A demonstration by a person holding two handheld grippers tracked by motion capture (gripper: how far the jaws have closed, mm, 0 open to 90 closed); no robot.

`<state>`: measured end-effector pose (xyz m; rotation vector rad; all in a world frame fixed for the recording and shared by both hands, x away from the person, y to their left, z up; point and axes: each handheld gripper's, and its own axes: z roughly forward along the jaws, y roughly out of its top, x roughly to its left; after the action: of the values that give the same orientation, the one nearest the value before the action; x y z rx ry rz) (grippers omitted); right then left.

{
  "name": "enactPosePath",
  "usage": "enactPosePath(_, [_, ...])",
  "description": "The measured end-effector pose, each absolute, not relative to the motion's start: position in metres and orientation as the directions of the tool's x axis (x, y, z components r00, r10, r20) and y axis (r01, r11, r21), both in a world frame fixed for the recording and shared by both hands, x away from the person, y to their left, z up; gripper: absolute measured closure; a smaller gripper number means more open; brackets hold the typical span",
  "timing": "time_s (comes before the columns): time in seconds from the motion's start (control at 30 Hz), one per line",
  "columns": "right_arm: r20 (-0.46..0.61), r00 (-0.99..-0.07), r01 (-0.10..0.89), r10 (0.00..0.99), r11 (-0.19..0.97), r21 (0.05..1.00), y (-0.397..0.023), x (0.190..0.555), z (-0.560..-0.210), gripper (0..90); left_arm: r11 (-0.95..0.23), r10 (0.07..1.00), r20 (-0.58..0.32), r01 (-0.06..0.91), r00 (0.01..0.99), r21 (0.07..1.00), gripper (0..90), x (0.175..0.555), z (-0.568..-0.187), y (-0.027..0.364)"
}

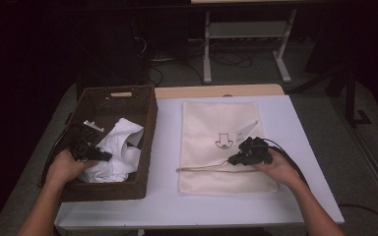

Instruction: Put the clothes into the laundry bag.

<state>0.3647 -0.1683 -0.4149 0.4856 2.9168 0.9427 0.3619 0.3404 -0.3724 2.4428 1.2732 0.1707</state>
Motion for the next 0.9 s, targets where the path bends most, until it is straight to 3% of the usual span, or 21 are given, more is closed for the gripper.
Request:
enactPosePath(0.47, [0.062, -0.942, 0.289, 0.329, 0.706, 0.647, -0.173, 0.371, -0.383, 86.3, -0.464, 0.806, -0.164, 0.779, 0.569, 0.422, 70.9, 0.359, -0.351, 0.351])
enactPosePath(0.9, [0.068, -0.935, 0.301, 0.349, 0.676, 0.673, -0.176, 0.376, -0.371, 86.6, -0.326, 0.808, -0.286, 0.795, 0.515, 0.511, 71.7, 0.35, -0.314, 0.374])
